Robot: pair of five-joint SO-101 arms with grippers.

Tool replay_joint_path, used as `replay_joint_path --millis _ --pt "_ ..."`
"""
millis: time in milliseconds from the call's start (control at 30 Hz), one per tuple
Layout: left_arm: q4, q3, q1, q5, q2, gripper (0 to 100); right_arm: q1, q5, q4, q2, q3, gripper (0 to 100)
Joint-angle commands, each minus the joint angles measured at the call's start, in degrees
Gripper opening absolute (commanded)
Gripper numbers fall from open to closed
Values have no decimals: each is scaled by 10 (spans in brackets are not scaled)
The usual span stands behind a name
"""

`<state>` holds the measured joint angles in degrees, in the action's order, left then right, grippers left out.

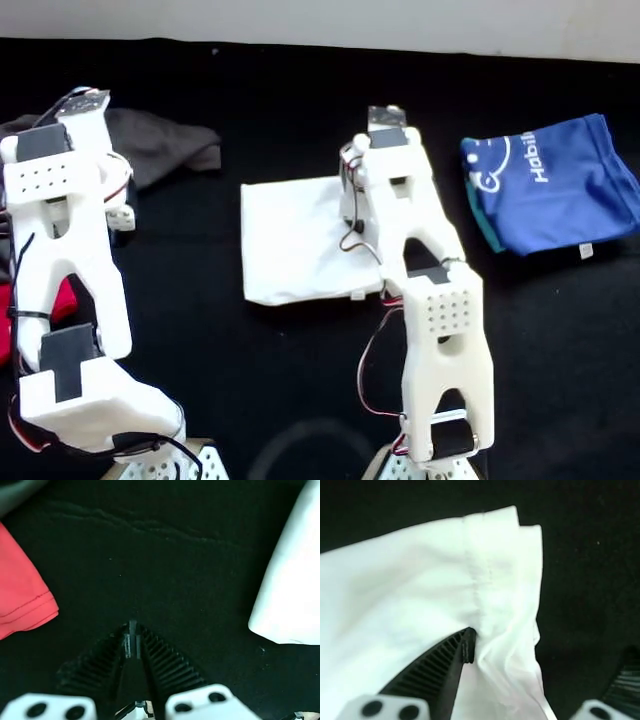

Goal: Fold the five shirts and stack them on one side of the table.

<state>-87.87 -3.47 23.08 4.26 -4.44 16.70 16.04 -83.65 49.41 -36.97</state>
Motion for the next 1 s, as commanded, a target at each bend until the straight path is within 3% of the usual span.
replay_joint_path --millis 0,33,100,400,533,700,967 --pt "11 -21 16 6 9 11 5 1 -21 30 -29 98" --pt "18 -20 22 6 9 11 5 1 -27 36 -36 0" --pt "28 -19 33 6 8 11 3 1 -45 44 -49 46" --pt "88 100 37 6 8 11 -1 -2 -171 44 -218 5" --pt "134 165 37 7 13 11 -10 -56 -175 17 -281 5" --pt "177 211 37 29 13 11 -22 -64 -174 -33 -280 5" --pt "185 214 34 30 13 11 -92 -169 -174 -54 -281 5"
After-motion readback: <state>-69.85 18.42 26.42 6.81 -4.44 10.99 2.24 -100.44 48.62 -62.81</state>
